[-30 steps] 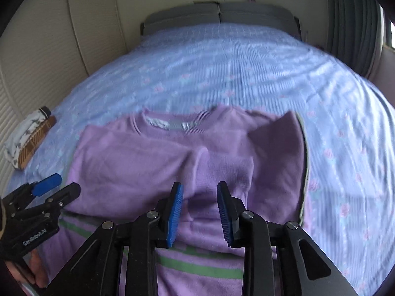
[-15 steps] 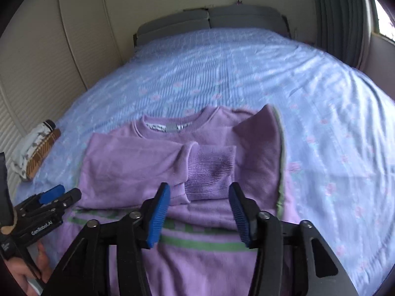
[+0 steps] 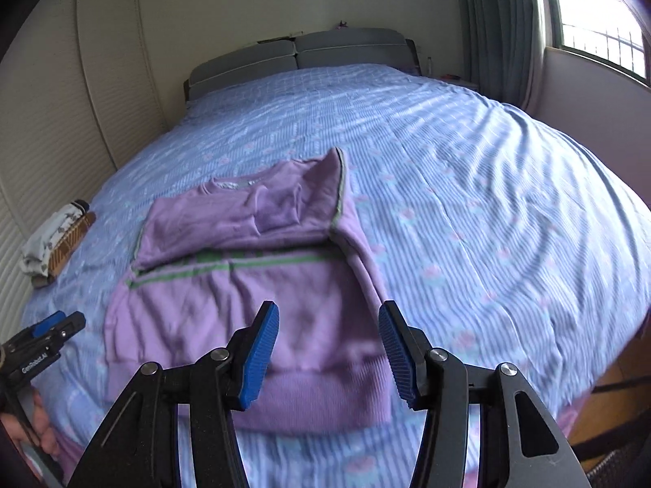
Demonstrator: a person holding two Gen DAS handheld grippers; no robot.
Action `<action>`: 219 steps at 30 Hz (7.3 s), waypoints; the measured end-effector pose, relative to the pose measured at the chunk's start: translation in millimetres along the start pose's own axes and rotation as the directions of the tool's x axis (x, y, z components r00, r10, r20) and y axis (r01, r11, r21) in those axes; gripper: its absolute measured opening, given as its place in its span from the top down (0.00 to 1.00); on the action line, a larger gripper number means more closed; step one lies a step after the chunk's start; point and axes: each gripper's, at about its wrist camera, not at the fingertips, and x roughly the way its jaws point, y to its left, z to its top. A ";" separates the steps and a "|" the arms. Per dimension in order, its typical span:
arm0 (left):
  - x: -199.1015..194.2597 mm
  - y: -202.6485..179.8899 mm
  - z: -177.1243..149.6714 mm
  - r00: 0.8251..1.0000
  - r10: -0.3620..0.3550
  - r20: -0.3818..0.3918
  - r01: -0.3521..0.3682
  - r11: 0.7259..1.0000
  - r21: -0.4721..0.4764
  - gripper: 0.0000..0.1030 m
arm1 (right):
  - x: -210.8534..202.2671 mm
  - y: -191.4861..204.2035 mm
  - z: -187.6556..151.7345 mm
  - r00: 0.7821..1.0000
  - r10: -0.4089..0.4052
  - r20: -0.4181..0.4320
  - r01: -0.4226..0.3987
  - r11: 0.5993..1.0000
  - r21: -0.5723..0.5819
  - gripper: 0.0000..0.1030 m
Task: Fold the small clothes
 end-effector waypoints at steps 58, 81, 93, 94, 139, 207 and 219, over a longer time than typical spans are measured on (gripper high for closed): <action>24.3 -3.9 -60.3 0.986 -0.131 -0.102 0.116 0.983 -0.139 0.93 | 55.5 -42.1 -49.5 0.959 0.208 -0.194 -0.163 0.961 0.223 0.88; -36.6 10.3 -0.5 0.985 -0.156 0.072 0.167 0.970 -0.178 0.93 | -16.7 -40.3 -7.0 0.958 0.275 0.079 -0.286 0.929 0.235 0.90; -10.5 8.3 116.1 0.961 -0.139 0.238 0.189 0.961 -0.203 0.93 | 4.6 -28.7 89.4 0.931 0.277 0.237 -0.326 0.924 0.202 0.92; -2.8 7.9 125.9 0.961 -0.135 0.241 0.186 0.961 -0.204 0.93 | 11.2 -27.2 97.5 0.930 0.274 0.243 -0.325 0.924 0.202 0.92; 222.1 20.8 189.5 0.998 -0.003 -0.065 -0.003 0.996 -0.091 0.43 | 236.9 2.4 176.5 0.998 -0.030 -0.048 0.030 1.000 -0.010 0.44; 30.7 -45.0 89.3 0.999 -0.038 0.014 0.038 0.999 0.009 0.22 | 43.7 -11.4 73.1 0.999 0.039 0.026 -0.041 0.993 0.110 0.35; 42.9 -50.0 91.3 1.000 0.001 0.018 -0.001 1.000 -0.003 0.22 | 83.5 -30.9 61.6 0.986 0.168 0.017 -0.164 0.931 0.327 0.35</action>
